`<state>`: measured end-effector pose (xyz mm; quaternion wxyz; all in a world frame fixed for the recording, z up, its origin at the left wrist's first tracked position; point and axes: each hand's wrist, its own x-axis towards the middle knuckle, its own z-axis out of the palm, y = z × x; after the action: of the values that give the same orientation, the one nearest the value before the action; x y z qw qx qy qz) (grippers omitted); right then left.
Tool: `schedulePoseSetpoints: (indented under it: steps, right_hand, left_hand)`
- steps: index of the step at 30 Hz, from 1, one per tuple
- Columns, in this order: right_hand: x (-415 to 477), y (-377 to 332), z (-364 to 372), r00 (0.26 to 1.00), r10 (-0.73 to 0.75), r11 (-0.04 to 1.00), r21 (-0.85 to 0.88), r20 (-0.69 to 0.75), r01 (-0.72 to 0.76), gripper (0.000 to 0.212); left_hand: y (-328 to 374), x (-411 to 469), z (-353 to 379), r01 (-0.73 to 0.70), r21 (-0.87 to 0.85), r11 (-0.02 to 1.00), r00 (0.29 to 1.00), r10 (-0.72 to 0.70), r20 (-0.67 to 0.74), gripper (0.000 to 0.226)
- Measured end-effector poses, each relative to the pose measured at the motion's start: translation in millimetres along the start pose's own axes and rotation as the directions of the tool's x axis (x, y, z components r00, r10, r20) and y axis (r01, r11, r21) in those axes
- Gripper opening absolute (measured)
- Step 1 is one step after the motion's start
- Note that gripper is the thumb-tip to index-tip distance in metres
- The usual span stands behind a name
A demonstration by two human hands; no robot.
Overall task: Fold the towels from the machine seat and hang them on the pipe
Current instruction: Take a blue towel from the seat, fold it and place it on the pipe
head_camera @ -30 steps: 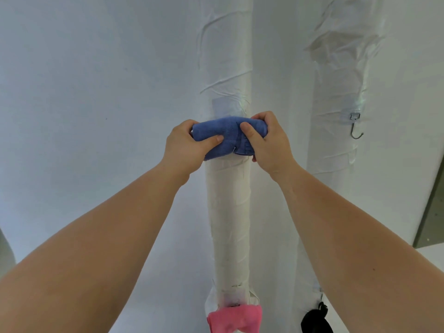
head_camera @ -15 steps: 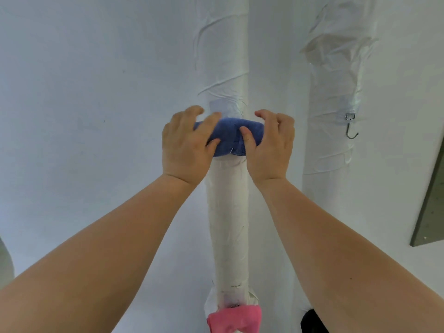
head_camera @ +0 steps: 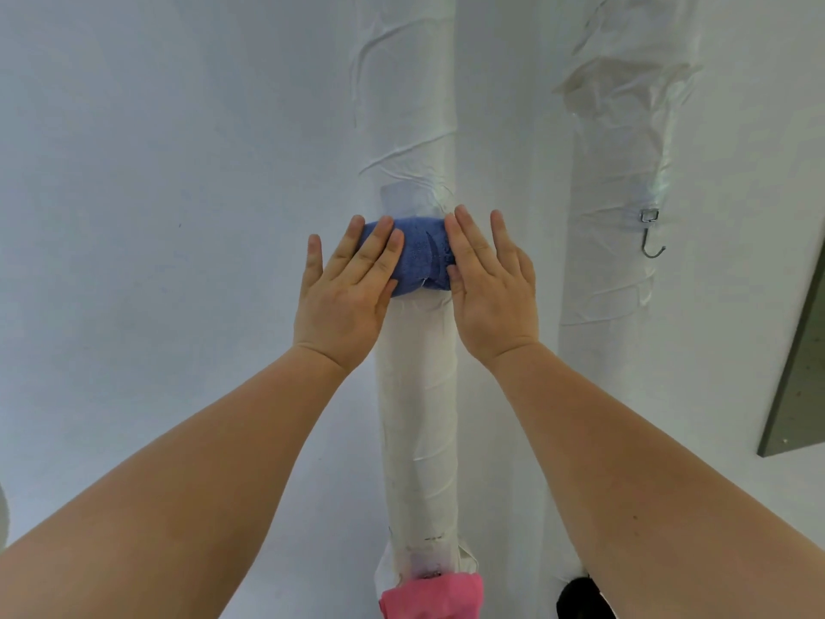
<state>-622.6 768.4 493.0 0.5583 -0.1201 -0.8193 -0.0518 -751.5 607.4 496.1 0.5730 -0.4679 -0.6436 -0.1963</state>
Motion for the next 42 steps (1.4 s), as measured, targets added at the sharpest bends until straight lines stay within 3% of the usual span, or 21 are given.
schedulePoseSetpoints:
  steps: [11, 21, 29, 35, 42]
  right_hand:
    - [-14, -18, -25, 0.985, 0.114, 0.993, -0.038, 0.129, -0.110, 0.058]
    - [-40, -48, -46, 0.955, 0.223, 0.953, -0.249, 0.194, -0.172, 0.072]
    - [-75, -95, -83, 0.902, 0.352, 0.894, -0.376, 0.250, -0.244, 0.072]
    - [-158, -151, -119, 0.761, 0.524, 0.813, -0.490, 0.383, -0.313, 0.072]
    - [-305, -227, -180, 0.422, 0.756, 0.652, -0.632, 0.500, -0.418, 0.071]
  left_hand:
    - [14, -1, -27, 0.034, 0.052, 0.998, 0.984, -0.043, 0.175, 0.056]
    - [23, -22, -61, 0.116, 0.075, 0.990, 0.936, -0.135, 0.325, 0.071]
    - [13, -55, -104, 0.212, -0.063, 0.975, 0.900, -0.169, 0.402, 0.070]
    - [27, -126, -146, 0.273, -0.343, 0.899, 0.837, -0.046, 0.546, 0.063]
    - [72, -249, -190, 0.257, -0.516, 0.817, 0.637, 0.258, 0.726, 0.070]
